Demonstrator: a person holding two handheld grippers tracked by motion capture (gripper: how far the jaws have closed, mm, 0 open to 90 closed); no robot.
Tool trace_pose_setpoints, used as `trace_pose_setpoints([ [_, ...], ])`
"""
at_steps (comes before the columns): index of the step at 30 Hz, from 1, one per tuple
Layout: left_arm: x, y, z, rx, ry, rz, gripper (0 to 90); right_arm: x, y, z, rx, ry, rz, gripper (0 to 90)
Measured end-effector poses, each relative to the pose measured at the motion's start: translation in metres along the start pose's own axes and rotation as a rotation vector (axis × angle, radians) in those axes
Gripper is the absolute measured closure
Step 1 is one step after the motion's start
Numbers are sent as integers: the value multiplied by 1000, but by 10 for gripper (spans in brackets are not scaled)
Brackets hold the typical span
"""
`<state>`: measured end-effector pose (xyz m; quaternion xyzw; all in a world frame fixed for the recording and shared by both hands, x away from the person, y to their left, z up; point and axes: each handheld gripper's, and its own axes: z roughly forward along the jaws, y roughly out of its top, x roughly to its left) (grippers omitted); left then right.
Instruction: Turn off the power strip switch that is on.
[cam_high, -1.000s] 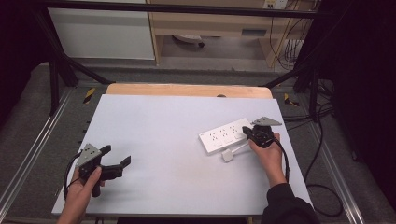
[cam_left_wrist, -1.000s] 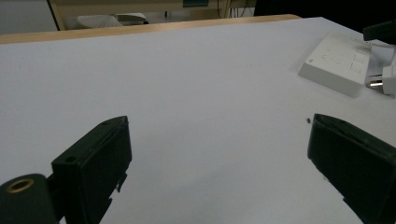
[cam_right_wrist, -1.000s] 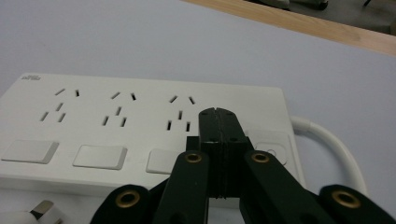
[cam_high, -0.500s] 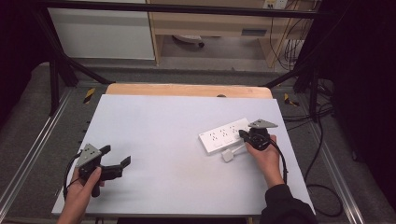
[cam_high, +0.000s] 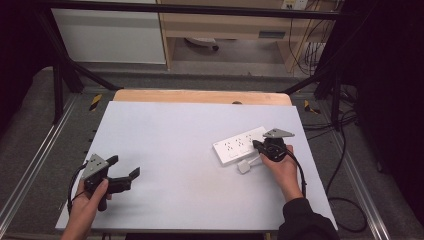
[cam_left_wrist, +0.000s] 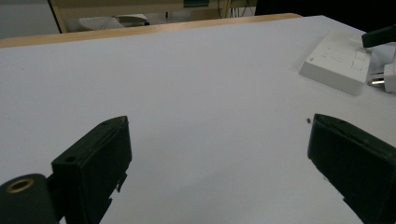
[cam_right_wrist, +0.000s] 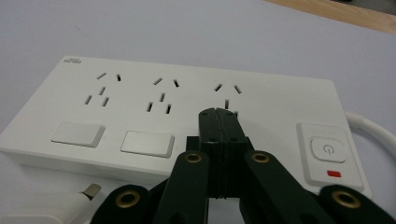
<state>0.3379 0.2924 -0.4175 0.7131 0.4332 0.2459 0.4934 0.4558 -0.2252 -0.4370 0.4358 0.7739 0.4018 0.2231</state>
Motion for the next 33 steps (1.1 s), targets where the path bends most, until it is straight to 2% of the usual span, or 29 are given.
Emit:
trace_pose_setpoints([
  [5, 0, 0, 0, 1, -1, 3, 62, 1, 0, 1, 0, 4, -12, 900],
  [33, -1, 0, 1, 7, -7, 10, 62, 3, 0, 2, 10, 19, -13, 900],
])
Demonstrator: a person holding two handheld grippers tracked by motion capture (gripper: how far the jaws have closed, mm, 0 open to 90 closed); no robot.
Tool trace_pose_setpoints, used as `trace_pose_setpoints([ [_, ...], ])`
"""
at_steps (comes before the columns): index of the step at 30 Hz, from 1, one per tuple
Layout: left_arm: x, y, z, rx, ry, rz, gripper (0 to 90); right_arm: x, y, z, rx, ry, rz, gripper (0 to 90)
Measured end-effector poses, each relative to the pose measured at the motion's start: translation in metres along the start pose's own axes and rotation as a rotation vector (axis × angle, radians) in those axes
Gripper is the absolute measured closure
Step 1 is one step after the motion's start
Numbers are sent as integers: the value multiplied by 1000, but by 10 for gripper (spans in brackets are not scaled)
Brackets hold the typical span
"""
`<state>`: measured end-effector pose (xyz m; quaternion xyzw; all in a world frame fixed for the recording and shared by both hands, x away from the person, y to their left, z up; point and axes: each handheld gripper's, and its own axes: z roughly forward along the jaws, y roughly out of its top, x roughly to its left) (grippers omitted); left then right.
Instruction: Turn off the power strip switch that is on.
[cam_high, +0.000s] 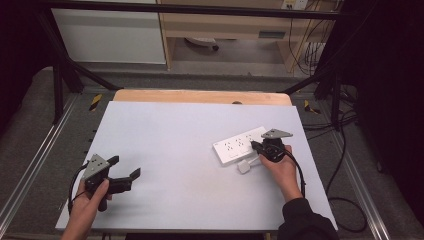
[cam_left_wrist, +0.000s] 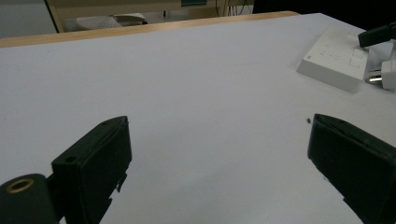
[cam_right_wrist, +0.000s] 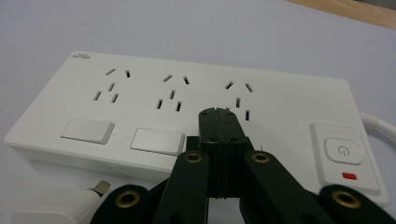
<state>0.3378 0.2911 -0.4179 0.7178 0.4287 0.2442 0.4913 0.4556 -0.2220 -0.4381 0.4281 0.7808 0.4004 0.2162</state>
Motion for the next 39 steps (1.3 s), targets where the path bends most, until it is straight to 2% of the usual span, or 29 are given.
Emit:
trace_pose_setpoints([
  [17, 0, 0, 0, 1, -1, 2, 62, 1, 0, 0, -4, 8, 4, 900],
  [20, 0, 0, 0, -1, 0, 2, 62, 4, -1, 3, 7, 31, 5, 900],
  [21, 0, 0, 0, 0, 0, 2, 62, 5, 0, 4, 7, 22, -10, 900],
  [27, 0, 0, -1, -4, 0, 0, 62, 5, 0, 3, 5, 15, -8, 900],
  [30, 0, 0, -1, -4, -1, 1, 62, -1, -1, 0, 0, -20, 10, 900],
  [36, -1, 0, 0, -1, -1, 4, 62, -4, -3, -1, -5, -17, 34, 900],
  [39, 0, 0, -1, -2, 0, 3, 62, -4, -3, -1, -7, -11, 30, 900],
])
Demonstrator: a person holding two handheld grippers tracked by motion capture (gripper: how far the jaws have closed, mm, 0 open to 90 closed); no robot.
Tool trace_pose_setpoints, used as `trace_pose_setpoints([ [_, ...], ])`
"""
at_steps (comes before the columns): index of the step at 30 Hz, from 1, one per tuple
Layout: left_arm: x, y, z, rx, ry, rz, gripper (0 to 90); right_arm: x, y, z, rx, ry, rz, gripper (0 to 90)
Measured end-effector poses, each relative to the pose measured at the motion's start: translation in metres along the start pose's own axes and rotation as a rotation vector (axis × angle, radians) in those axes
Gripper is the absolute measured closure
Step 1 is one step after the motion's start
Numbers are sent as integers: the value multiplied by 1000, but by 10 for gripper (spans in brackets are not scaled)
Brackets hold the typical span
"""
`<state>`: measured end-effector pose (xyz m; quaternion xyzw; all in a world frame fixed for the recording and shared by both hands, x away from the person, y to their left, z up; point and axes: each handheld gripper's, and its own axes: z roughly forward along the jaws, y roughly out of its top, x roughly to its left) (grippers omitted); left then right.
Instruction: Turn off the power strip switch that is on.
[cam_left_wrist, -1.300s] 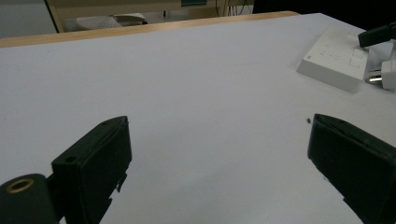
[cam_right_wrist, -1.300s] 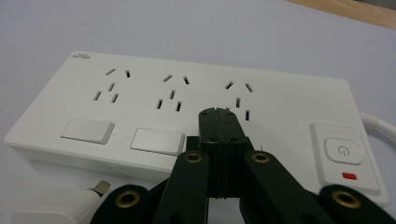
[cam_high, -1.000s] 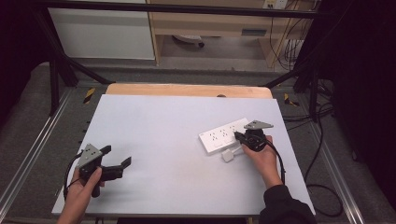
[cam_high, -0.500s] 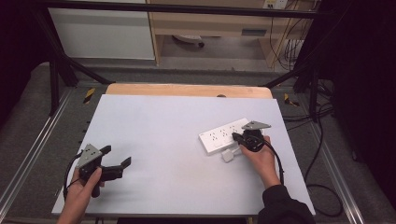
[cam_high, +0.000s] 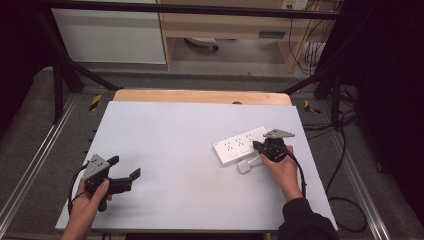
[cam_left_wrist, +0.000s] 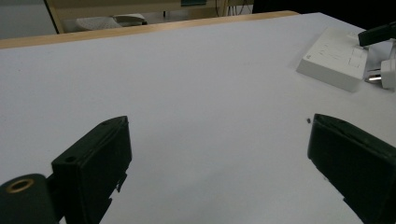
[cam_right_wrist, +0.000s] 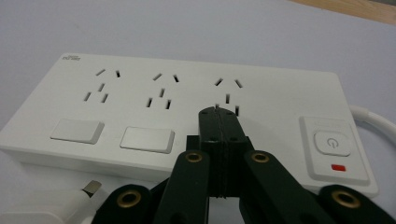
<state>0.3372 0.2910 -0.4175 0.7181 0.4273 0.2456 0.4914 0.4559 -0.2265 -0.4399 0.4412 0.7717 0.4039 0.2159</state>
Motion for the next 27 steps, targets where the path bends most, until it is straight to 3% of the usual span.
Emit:
trace_pose_setpoints([
  [6, -1, 0, 0, 2, -3, -1, 62, 1, -1, 2, 3, 26, -1, 900],
  [27, 0, 0, 0, 2, -1, 1, 61, 5, 1, 3, -26, 17, -22, 900],
])
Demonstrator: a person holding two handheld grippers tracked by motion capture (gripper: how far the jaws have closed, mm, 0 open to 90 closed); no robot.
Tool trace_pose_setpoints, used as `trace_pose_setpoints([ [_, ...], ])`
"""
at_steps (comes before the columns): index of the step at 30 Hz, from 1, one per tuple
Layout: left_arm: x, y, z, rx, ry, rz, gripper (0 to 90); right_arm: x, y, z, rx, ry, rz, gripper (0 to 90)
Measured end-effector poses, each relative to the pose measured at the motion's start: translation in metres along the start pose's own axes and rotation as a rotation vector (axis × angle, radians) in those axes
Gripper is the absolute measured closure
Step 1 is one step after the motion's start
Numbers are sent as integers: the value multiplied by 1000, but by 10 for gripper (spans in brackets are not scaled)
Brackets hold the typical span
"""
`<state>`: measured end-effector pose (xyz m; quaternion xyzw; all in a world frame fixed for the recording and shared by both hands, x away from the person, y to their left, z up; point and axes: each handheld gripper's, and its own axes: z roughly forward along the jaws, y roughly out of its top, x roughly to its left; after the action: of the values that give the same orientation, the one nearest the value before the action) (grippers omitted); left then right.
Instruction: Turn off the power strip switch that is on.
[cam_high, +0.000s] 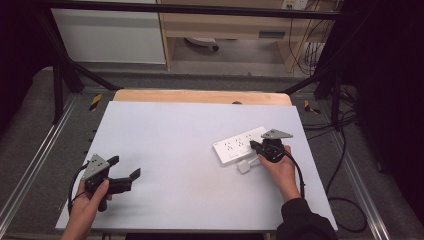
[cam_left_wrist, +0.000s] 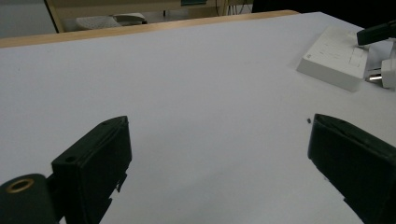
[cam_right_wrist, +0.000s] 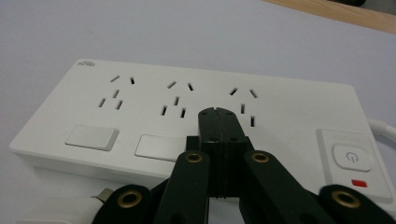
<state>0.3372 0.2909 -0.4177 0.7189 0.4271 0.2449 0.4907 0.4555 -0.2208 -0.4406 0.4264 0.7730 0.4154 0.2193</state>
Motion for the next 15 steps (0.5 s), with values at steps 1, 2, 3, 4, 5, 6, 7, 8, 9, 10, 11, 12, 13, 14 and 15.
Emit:
trace_pose_setpoints([
  [1, 0, 0, 0, -1, 0, 0, 61, 0, 0, 0, -1, -1, 1, 900],
  [2, 0, 0, 0, -1, 1, -1, 61, 0, 0, 0, -2, -1, 3, 900],
  [3, 0, 0, 0, -1, 1, -1, 61, 0, 0, -1, -5, -1, 4, 900],
  [4, 0, 0, 0, -1, 1, -1, 61, 0, 0, -1, -5, -1, 4, 900],
  [5, 0, 0, 0, -1, 2, -1, 61, 0, 0, 0, -5, -2, 2, 900],
  [6, 0, 0, 0, -1, 2, -1, 61, 0, 0, 0, -7, 1, 4, 900],
  [7, 0, 0, 0, 0, 2, -1, 61, -1, 0, 0, -15, 8, 5, 900],
  [8, 0, 0, 0, 0, 2, -1, 61, 0, 0, -1, -25, 20, 23, 900],
  [9, 0, 0, 0, -1, 1, -2, 61, -1, 1, -1, -30, 22, 20, 900],
  [10, 0, 0, 0, -1, 2, -2, 61, -1, 1, -2, -33, 20, 19, 900],
  [11, 0, 0, 0, -1, 2, -3, 61, 0, 2, -2, -34, 19, 20, 900],
  [12, 0, 0, 0, -1, 2, -3, 61, 0, 2, -2, -35, 16, 17, 900],
  [13, 0, 0, 0, -1, 2, -3, 61, 1, 2, -2, -34, 13, 13, 900],
  [14, 0, 0, 0, -1, 2, -2, 61, 1, 3, -2, -37, 11, 11, 892],
  [15, 0, 0, 0, 0, 2, -1, 61, 1, 3, -3, -40, 11, 16, 873],
])
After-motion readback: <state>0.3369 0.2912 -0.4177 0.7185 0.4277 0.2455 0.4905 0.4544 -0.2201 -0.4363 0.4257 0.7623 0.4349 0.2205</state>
